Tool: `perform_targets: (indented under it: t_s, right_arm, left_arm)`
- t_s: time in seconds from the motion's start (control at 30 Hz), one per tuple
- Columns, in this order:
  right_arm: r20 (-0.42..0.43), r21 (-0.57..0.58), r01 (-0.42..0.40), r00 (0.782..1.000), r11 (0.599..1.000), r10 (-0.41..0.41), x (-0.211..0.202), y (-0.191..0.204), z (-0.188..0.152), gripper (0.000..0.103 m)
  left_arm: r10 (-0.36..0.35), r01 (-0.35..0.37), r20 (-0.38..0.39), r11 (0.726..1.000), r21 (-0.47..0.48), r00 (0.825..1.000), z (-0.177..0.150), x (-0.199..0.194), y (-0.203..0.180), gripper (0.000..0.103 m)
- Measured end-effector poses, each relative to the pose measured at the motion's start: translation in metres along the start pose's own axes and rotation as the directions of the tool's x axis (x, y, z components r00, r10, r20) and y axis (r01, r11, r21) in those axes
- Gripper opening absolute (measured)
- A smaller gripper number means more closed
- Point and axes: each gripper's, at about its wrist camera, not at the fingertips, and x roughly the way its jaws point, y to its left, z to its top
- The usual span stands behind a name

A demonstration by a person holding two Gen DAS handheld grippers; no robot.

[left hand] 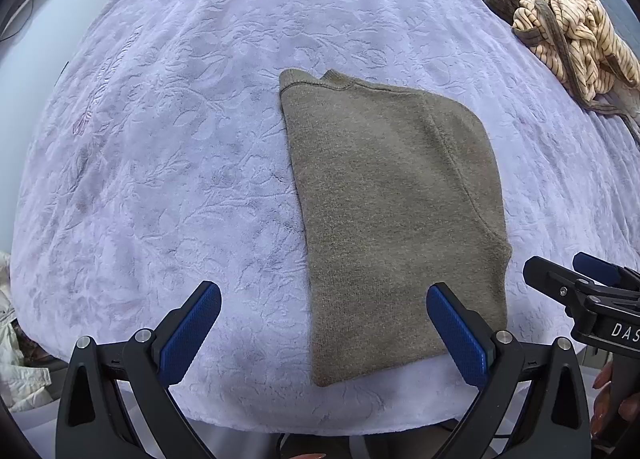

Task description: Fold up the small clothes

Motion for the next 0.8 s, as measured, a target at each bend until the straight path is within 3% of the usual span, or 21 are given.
perform_targets:
  t_s: [0.8]
  right_arm:
    - [-0.019, -0.004, 0.010, 1.000, 1.000, -0.010, 0.0059, 0.0024, 0.0000, 0.103]
  left_arm:
    - [0.004, -0.004, -0.020, 1.000, 0.009, 1.000, 0.0005, 0.0037, -0.0027, 0.103]
